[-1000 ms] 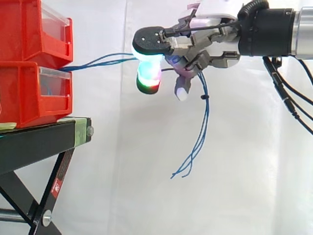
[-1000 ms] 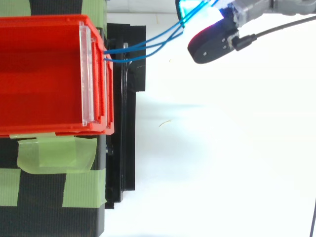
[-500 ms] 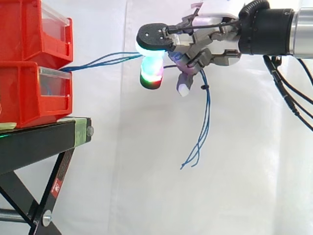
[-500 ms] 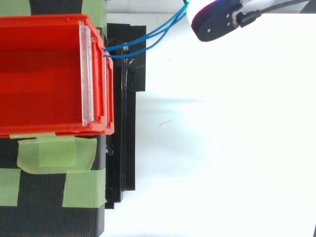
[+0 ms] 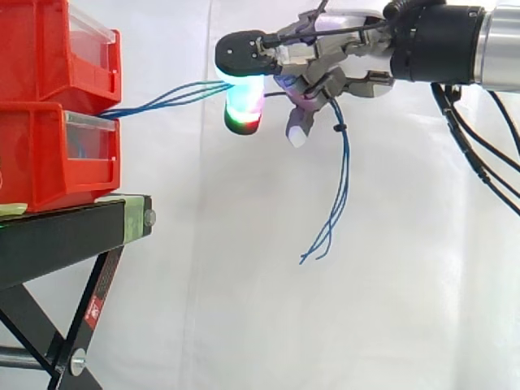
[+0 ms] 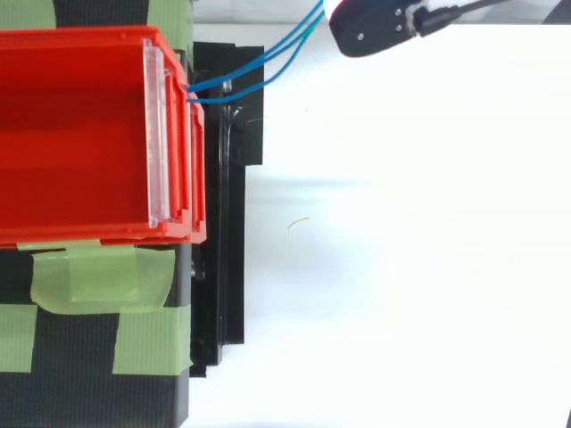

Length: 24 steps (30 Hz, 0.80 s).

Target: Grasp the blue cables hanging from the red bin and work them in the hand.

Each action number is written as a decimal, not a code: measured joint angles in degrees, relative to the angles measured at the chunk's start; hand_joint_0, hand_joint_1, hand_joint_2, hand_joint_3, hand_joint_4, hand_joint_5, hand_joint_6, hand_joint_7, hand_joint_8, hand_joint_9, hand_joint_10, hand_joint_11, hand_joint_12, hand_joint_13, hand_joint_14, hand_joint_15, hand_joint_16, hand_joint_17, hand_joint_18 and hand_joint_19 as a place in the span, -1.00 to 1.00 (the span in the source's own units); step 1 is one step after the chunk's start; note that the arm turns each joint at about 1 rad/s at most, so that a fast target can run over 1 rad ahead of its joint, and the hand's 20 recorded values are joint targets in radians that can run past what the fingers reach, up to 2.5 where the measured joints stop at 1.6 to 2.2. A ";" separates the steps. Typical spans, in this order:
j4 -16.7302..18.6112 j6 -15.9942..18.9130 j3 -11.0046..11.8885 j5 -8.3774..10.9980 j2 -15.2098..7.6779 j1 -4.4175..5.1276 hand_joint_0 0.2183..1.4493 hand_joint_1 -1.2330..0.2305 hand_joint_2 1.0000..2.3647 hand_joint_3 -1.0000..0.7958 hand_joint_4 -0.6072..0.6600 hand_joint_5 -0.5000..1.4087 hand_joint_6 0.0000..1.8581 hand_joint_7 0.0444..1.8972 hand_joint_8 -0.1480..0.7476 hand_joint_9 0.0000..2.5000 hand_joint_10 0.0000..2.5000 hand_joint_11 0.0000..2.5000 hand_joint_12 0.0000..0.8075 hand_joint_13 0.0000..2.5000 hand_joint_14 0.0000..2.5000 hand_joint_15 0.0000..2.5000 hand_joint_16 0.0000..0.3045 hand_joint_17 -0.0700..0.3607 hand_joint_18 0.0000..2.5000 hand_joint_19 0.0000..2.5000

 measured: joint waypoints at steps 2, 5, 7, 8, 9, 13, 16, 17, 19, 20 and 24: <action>0.30 -0.32 0.00 -0.06 0.00 0.21 0.01 -0.17 -0.97 -0.36 0.30 0.05 -0.66 0.39 0.21 -0.27 1.00 1.00 0.23 -0.11 1.00 0.29 -0.66 -0.13 0.01 -0.58; 0.78 -0.74 -0.03 -0.20 0.00 0.38 0.02 -0.15 -0.97 -0.22 0.33 0.05 -0.71 0.39 0.22 -0.27 1.00 1.00 0.23 -0.09 1.00 0.28 -0.63 -0.09 0.03 -0.62; 0.95 -0.88 -0.01 -0.38 0.00 0.43 0.03 -0.13 -0.97 -0.16 0.35 0.07 -0.76 0.41 0.22 -0.26 1.00 1.00 0.24 -0.08 1.00 0.27 -0.60 -0.04 0.06 -0.69; 0.99 -0.91 -0.01 -0.48 0.00 0.45 0.03 -0.12 -0.97 -0.12 0.37 0.07 -0.79 0.40 0.23 -0.25 1.00 1.00 0.25 -0.07 1.00 0.26 -0.60 -0.03 0.06 -0.72; 1.00 -0.92 -0.01 -0.60 0.00 0.48 0.05 -0.11 -0.97 -0.07 0.37 0.08 -0.82 0.41 0.22 -0.25 1.00 1.00 0.25 -0.06 1.00 0.26 -0.58 0.00 0.08 -0.75; 0.91 -0.85 0.00 -1.33 0.00 0.49 0.07 -0.09 -0.98 0.01 0.40 0.08 -0.88 0.42 0.23 -0.25 1.00 1.00 0.26 -0.05 1.00 0.26 -0.56 0.03 0.09 -0.79; 0.85 -0.82 -0.01 -1.85 0.00 0.46 0.08 -0.09 -0.98 0.04 0.40 0.08 -0.91 0.43 0.24 -0.25 1.00 1.00 0.26 -0.06 1.00 0.24 -0.55 0.03 0.08 -0.80; 0.85 -0.81 -0.01 -2.03 0.00 0.43 0.08 -0.09 -0.98 0.05 0.40 0.08 -0.91 0.43 0.23 -0.25 1.00 1.00 0.28 -0.05 1.00 0.23 -0.55 0.04 0.09 -0.81; 0.90 -0.80 0.00 -2.55 0.00 0.32 0.08 -0.09 -0.99 0.06 0.41 0.08 -0.94 0.44 0.23 -0.25 1.00 1.00 0.28 -0.06 1.00 0.23 -0.55 0.04 0.08 -0.80; 0.93 -0.80 0.00 -2.90 0.00 0.25 0.08 -0.09 -0.99 0.07 0.42 0.08 -0.97 0.45 0.23 -0.26 1.00 1.00 0.28 -0.06 1.00 0.24 -0.54 0.05 0.08 -0.81; 0.93 -0.80 0.00 -4.52 0.02 0.01 0.05 -0.13 -0.89 0.12 0.43 0.06 -0.94 0.43 0.27 -0.27 1.00 1.00 0.31 -0.05 1.00 0.23 -0.50 0.12 0.11 -0.86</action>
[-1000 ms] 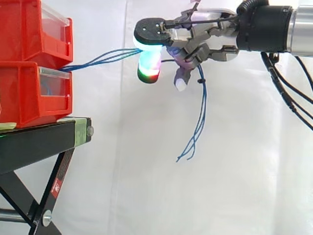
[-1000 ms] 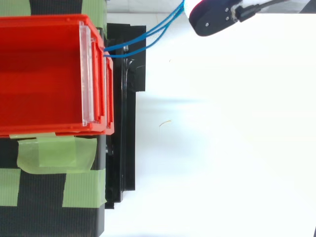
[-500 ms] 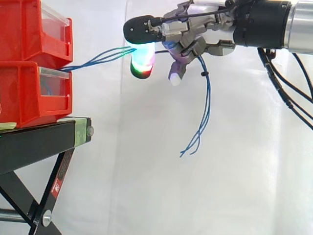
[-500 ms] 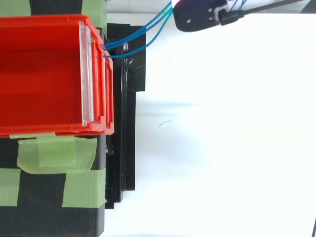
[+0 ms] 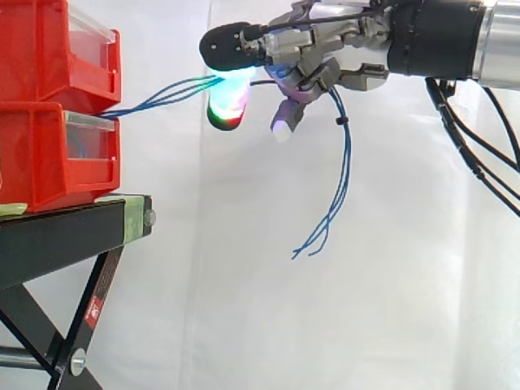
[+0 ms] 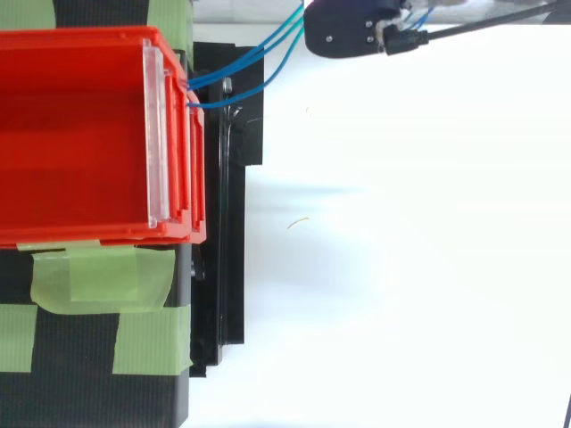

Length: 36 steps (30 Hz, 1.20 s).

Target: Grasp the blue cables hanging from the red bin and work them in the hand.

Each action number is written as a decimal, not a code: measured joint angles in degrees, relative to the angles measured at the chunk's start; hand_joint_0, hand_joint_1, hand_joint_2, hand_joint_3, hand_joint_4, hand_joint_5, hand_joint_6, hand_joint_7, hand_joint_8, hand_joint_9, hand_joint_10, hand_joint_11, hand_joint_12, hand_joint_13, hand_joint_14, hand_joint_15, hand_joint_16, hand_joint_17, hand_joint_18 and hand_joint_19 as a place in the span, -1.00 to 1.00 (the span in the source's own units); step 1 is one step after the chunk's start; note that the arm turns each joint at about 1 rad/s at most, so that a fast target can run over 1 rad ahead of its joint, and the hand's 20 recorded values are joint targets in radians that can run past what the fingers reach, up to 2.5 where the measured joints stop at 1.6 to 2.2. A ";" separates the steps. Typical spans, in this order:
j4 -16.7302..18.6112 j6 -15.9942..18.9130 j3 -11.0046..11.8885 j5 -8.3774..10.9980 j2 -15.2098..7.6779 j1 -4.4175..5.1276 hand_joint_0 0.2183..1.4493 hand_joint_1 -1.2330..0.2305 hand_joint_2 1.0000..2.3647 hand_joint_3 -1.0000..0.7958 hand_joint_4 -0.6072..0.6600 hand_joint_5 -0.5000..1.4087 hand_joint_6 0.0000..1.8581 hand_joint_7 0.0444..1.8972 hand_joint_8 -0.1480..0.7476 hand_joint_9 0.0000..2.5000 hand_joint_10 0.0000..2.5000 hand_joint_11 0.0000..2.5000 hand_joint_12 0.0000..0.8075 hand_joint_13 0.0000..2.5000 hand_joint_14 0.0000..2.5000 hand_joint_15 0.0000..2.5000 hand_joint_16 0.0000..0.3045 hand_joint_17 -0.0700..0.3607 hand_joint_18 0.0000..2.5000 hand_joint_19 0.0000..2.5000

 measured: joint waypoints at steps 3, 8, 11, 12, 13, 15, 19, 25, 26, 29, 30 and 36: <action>-0.15 0.00 -0.02 -1.15 -0.01 -0.15 0.05 -0.16 -1.00 0.07 0.45 0.04 -0.91 0.41 0.27 -0.30 1.00 1.00 0.32 -0.06 1.00 0.23 -0.48 0.15 0.10 -0.87; -1.09 0.00 0.00 -2.08 0.00 -0.41 0.01 -0.19 -0.99 -0.05 0.47 -0.02 -0.87 0.38 0.28 -0.36 1.00 1.00 0.32 -0.10 1.00 0.23 -0.49 0.14 0.05 -0.86; -1.41 0.00 0.00 -2.21 -0.01 -0.48 0.00 -0.20 -0.99 -0.03 0.47 -0.05 -0.84 0.36 0.28 -0.39 1.00 1.00 0.32 -0.13 1.00 0.22 -0.50 0.13 0.02 -0.87; -1.43 0.00 0.00 -2.21 0.00 -0.50 0.00 -0.21 -0.99 -0.01 0.47 -0.05 -0.83 0.35 0.28 -0.41 1.00 1.00 0.32 -0.14 1.00 0.22 -0.49 0.13 0.01 -0.87; -1.47 0.00 0.01 -2.22 0.00 -0.52 0.01 -0.21 -0.99 0.01 0.47 -0.06 -0.83 0.35 0.29 -0.42 1.00 1.00 0.32 -0.15 1.00 0.23 -0.50 0.12 0.00 -0.86; -1.49 0.00 0.00 -2.24 0.00 -0.52 0.02 -0.23 -1.00 0.09 0.46 -0.07 -0.82 0.34 0.30 -0.43 1.00 1.00 0.33 -0.17 1.00 0.22 -0.49 0.14 -0.02 -0.88; -1.50 -0.06 -0.02 -2.25 -0.01 -0.56 -0.05 -0.23 -0.84 0.08 0.47 -0.12 -0.79 0.31 0.33 -0.54 1.00 0.99 0.35 -0.21 1.00 0.19 -0.47 0.17 -0.07 -0.91; -1.47 -0.08 -0.01 -2.25 -0.01 -0.72 -0.05 -0.24 -0.99 -0.12 0.47 -0.21 -0.75 0.28 0.34 -0.68 1.00 0.96 0.35 -0.32 1.00 0.17 -0.50 0.13 -0.21 -0.85; -1.44 -0.07 -0.01 -2.25 -0.01 -0.76 -0.06 -0.24 -0.99 -0.16 0.46 -0.21 -0.76 0.29 0.34 -0.69 1.00 0.97 0.35 -0.34 1.00 0.17 -0.51 0.11 -0.23 -0.83; -1.39 -0.02 -0.01 -2.28 0.00 -0.92 -0.06 -0.25 -0.99 -0.16 0.46 -0.23 -0.76 0.29 0.34 -0.71 1.00 0.95 0.32 -0.36 1.00 0.17 -0.52 0.09 -0.25 -0.81; -1.42 -0.01 -0.01 -2.31 -0.01 -0.96 -0.02 -0.25 -0.99 -0.06 0.46 -0.23 -0.75 0.28 0.33 -0.71 1.00 0.93 0.32 -0.36 1.00 0.15 -0.52 0.08 -0.25 -0.80; -1.57 0.13 0.00 -3.02 0.12 -1.30 0.02 -0.25 -0.99 0.09 0.46 -0.23 -0.74 0.26 0.32 -0.71 1.00 0.89 0.31 -0.36 1.00 0.15 -0.52 0.09 -0.24 -0.80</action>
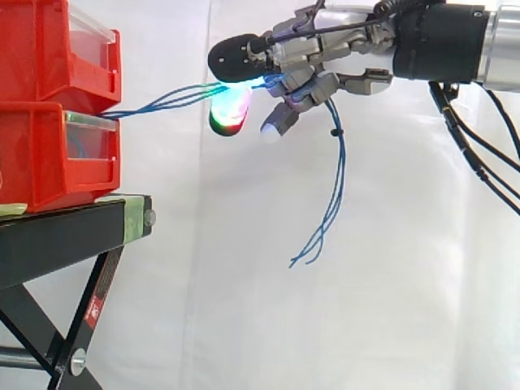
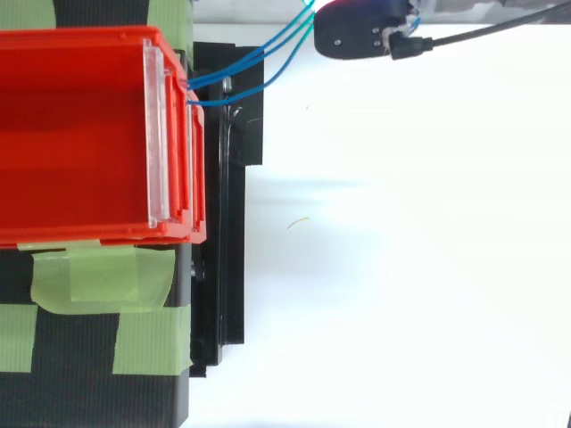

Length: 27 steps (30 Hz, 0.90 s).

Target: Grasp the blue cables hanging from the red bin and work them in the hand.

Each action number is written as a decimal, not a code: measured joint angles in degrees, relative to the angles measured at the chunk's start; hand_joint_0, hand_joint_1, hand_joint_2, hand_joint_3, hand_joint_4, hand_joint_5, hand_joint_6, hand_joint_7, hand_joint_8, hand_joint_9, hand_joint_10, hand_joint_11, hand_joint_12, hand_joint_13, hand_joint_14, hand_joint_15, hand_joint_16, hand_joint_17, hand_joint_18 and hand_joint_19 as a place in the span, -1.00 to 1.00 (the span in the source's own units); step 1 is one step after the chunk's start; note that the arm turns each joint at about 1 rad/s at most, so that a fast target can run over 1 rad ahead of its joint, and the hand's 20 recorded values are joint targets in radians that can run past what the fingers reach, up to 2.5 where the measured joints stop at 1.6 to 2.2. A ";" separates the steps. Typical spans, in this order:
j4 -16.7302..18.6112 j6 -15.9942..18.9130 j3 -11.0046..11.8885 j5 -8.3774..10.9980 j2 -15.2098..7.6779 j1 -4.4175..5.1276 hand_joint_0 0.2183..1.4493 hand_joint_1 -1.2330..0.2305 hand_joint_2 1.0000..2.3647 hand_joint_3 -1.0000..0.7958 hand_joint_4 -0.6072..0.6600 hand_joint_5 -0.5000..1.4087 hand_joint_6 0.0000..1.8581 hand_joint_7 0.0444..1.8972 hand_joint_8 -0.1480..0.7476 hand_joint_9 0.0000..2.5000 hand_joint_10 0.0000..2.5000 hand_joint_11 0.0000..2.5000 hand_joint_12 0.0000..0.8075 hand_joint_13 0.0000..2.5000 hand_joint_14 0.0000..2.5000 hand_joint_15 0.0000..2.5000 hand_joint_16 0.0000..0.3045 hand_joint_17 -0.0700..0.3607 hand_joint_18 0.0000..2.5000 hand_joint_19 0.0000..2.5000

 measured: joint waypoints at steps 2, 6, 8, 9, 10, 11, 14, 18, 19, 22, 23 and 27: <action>-0.01 0.02 0.00 -0.38 0.01 -0.12 0.01 -0.24 -1.00 0.08 0.48 -0.22 -0.73 0.26 0.33 -0.70 1.00 0.89 0.33 -0.35 1.00 0.13 -0.50 0.12 -0.23 -0.82; 0.01 0.04 0.01 -1.27 0.08 -0.35 0.01 -0.22 -1.00 0.10 0.48 -0.22 -0.74 0.26 0.33 -0.70 1.00 0.90 0.32 -0.35 1.00 0.14 -0.50 0.12 -0.23 -0.82; 0.02 0.04 0.01 -1.80 0.21 -0.46 -0.06 -0.19 -0.71 0.10 0.48 -0.22 -0.73 0.25 0.34 -0.70 1.00 0.90 0.32 -0.35 1.00 0.12 -0.50 0.13 -0.21 -0.83; 0.01 0.04 0.01 -2.00 0.26 -0.48 -0.07 -0.18 -0.63 0.11 0.47 -0.22 -0.73 0.25 0.34 -0.70 1.00 0.87 0.32 -0.35 1.00 0.12 -0.50 0.12 -0.21 -0.83; 0.01 0.04 0.01 -2.21 0.33 -0.51 -0.08 -0.18 -0.62 0.11 0.47 -0.22 -0.73 0.25 0.34 -0.70 1.00 0.87 0.34 -0.35 1.00 0.13 -0.49 0.13 -0.21 -0.82; 0.01 0.04 0.01 -2.33 0.39 -0.51 -0.08 -0.17 -0.60 0.10 0.48 -0.22 -0.73 0.25 0.34 -0.70 1.00 0.89 0.34 -0.35 1.00 0.15 -0.50 0.12 -0.21 -0.81; -0.03 0.04 0.01 -2.60 0.64 -0.55 -0.10 -0.15 -0.54 0.06 0.48 -0.22 -0.74 0.26 0.33 -0.70 1.00 0.88 0.34 -0.35 1.00 0.13 -0.50 0.12 -0.21 -0.80; -0.38 0.11 0.01 -3.02 0.77 -0.63 -0.07 -0.09 -0.16 0.11 0.43 -0.21 -0.75 0.26 0.31 -0.72 1.00 0.88 0.30 -0.38 1.00 0.13 -0.55 0.04 -0.22 -0.69; -0.46 0.14 0.01 -3.15 0.76 -0.67 -0.08 -0.05 -0.03 0.13 0.43 -0.21 -0.74 0.26 0.30 -0.72 1.00 0.87 0.29 -0.38 1.00 0.13 -0.56 0.03 -0.22 -0.66; -0.54 0.19 0.01 -3.36 0.79 -0.78 -0.08 0.06 0.30 0.17 0.39 -0.20 -0.72 0.28 0.26 -0.73 1.00 0.84 0.25 -0.40 1.00 0.13 -0.60 -0.04 -0.22 -0.59; -0.55 0.20 0.01 -3.39 0.80 -0.81 -0.08 0.06 0.33 0.14 0.39 -0.20 -0.73 0.28 0.26 -0.73 1.00 0.83 0.25 -0.40 1.00 0.13 -0.59 -0.03 -0.21 -0.58; -0.57 0.22 0.01 -3.43 0.77 -0.93 0.02 -0.11 -0.30 0.10 0.43 -0.19 -0.77 0.28 0.28 -0.71 1.00 0.83 0.25 -0.37 1.00 0.13 -0.58 -0.01 -0.14 -0.55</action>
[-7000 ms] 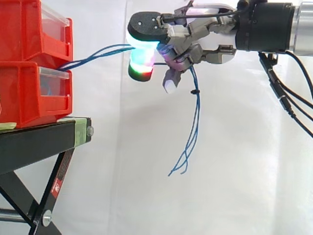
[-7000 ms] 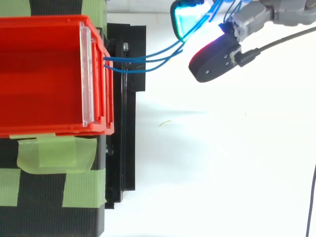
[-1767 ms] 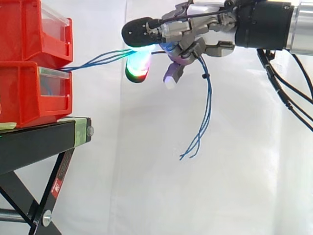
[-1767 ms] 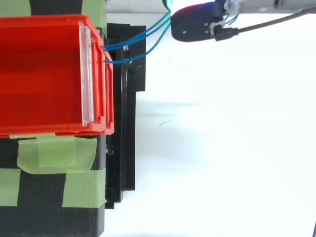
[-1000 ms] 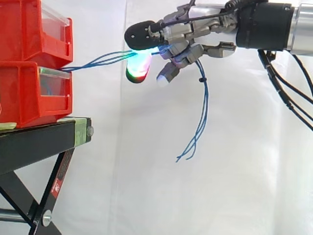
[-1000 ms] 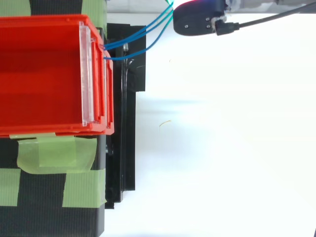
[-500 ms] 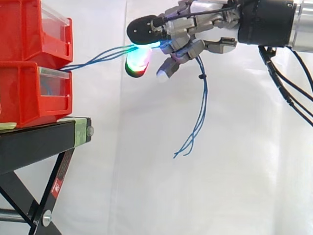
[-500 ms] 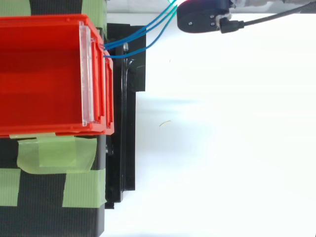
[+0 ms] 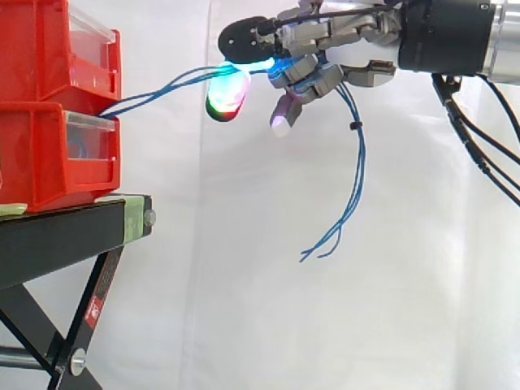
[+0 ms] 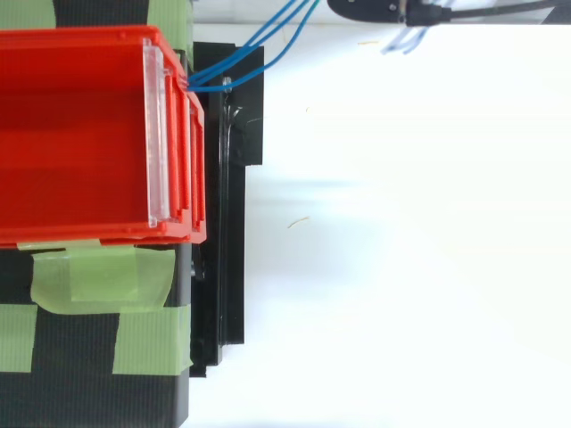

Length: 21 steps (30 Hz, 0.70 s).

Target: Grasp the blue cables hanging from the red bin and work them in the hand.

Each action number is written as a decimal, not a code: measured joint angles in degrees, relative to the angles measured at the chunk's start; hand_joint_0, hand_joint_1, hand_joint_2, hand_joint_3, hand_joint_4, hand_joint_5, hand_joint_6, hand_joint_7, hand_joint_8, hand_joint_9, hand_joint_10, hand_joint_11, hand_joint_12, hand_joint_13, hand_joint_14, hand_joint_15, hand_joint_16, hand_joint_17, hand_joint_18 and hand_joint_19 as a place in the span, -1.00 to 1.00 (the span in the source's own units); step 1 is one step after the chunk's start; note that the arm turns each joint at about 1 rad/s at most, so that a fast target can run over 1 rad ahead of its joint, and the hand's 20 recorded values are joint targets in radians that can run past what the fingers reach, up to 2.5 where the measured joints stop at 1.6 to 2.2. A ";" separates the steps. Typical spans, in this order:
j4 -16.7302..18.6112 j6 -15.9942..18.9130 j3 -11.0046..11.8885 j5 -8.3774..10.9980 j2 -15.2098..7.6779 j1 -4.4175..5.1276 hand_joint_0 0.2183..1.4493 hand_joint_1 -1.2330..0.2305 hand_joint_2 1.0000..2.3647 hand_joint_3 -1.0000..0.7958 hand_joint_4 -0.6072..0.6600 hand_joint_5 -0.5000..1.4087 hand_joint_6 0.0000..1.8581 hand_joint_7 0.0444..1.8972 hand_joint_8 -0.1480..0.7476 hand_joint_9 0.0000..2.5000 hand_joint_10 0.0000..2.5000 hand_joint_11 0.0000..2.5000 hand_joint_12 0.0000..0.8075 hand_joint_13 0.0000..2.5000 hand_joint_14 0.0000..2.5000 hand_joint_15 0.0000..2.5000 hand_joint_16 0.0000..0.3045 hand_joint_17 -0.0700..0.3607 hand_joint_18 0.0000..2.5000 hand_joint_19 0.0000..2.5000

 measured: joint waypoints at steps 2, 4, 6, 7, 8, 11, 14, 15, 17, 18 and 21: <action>0.00 0.00 0.00 -0.01 0.00 -0.04 0.22 -0.22 -0.96 0.10 0.42 -0.20 -0.78 0.30 0.27 -0.70 1.00 0.85 0.24 -0.37 1.00 0.14 -0.59 -0.02 -0.13 -0.47; -0.01 0.00 0.00 -0.01 -0.01 -0.08 0.19 -0.21 -0.99 -0.12 0.40 -0.20 -0.80 0.32 0.26 -0.69 1.00 0.88 0.22 -0.38 1.00 0.17 -0.62 -0.07 -0.13 -0.39; 0.00 0.00 0.00 -0.01 -0.01 -0.07 0.23 -0.19 -0.99 -0.02 0.40 -0.20 -0.79 0.32 0.25 -0.69 1.00 0.88 0.19 -0.37 1.00 0.16 -0.64 -0.09 -0.13 -0.35; 0.00 0.00 0.00 -0.02 -0.02 -0.08 0.25 -0.18 -0.99 0.09 0.40 -0.19 -0.77 0.30 0.23 -0.68 1.00 0.85 0.20 -0.37 1.00 0.16 -0.63 -0.09 -0.12 -0.37; 0.00 0.00 0.00 -0.01 -0.02 -0.08 0.28 -0.17 -0.99 0.20 0.41 -0.19 -0.77 0.30 0.24 -0.67 1.00 0.85 0.20 -0.35 1.00 0.16 -0.63 -0.09 -0.12 -0.39; 0.00 0.00 0.00 -0.01 -0.03 -0.09 0.15 -0.08 -0.54 0.29 0.39 -0.17 -0.77 0.30 0.25 -0.65 1.00 0.85 0.22 -0.34 1.00 0.15 -0.61 -0.05 -0.12 -0.47; 0.03 0.00 0.00 -0.02 -0.03 -0.10 0.06 -0.11 -0.55 0.15 0.43 -0.16 -0.82 0.32 0.28 -0.64 1.00 0.88 0.27 -0.32 1.00 0.19 -0.55 0.03 -0.08 -0.51; 0.05 0.01 0.00 -0.02 -0.03 -0.11 0.06 -0.15 -0.74 0.08 0.43 -0.17 -0.82 0.31 0.30 -0.64 1.00 0.88 0.28 -0.32 1.00 0.18 -0.54 0.06 -0.09 -0.56; 0.12 0.00 0.00 -0.02 -0.03 -0.12 0.10 -0.17 -0.95 0.07 0.45 -0.17 -0.83 0.32 0.31 -0.65 1.00 0.87 0.29 -0.33 1.00 0.18 -0.53 0.07 -0.10 -0.56; 0.13 0.00 0.00 -0.02 -0.03 -0.11 0.14 -0.19 -1.00 0.16 0.44 -0.18 -0.84 0.32 0.30 -0.66 1.00 0.89 0.28 -0.33 1.00 0.17 -0.55 0.04 -0.11 -0.55; 0.16 0.00 0.00 -0.01 -0.03 -0.11 0.06 -0.13 -0.36 0.25 0.42 -0.18 -0.81 0.29 0.29 -0.67 1.00 0.85 0.25 -0.35 1.00 0.16 -0.58 0.00 -0.15 -0.54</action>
